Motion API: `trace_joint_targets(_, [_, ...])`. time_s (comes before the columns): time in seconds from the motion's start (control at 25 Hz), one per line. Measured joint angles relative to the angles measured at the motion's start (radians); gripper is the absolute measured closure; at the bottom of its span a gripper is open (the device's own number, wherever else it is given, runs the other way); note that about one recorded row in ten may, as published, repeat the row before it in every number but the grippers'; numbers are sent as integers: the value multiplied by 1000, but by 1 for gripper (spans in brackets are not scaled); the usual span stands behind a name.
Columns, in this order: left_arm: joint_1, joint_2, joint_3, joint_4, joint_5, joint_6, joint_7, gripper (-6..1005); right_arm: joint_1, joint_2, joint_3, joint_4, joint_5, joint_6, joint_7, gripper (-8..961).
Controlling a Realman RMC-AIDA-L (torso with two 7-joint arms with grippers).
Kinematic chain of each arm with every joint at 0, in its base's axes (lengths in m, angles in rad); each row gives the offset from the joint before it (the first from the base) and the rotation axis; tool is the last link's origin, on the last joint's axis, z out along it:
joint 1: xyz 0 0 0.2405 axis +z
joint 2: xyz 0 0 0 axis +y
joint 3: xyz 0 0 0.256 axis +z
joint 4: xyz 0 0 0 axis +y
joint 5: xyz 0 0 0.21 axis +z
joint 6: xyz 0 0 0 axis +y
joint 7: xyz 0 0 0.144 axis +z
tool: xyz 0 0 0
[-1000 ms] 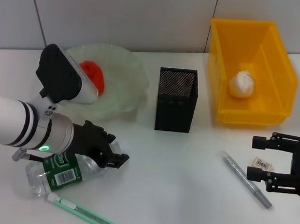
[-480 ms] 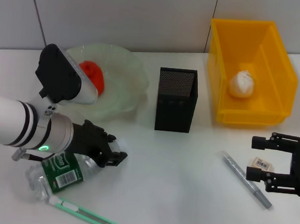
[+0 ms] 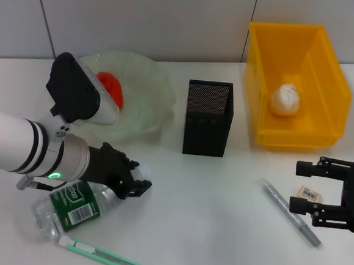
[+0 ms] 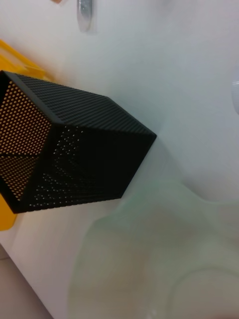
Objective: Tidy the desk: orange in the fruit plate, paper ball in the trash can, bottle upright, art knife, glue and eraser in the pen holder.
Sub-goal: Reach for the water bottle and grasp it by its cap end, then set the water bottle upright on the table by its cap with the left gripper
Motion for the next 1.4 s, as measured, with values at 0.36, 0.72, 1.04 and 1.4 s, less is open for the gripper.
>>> trace_joint_targets(0.36, [-5,0,3,4,0,-4,0,548,0,0,0,0,0,2,-2,202])
trace_joint_targets(0.72, [-4,0,1,15,-1,-25,0,547,0,0,1,0,0,3,-3,202])
trace_joint_targets(1.04, [7,0,2,49,-1,-25,0,547,-1,1,7,0,6,3,-4,202])
trace_joint_targets(1.4, [38,1,2,122,-3,-28,13,547,-1,0,10,0,9,4,-4,202])
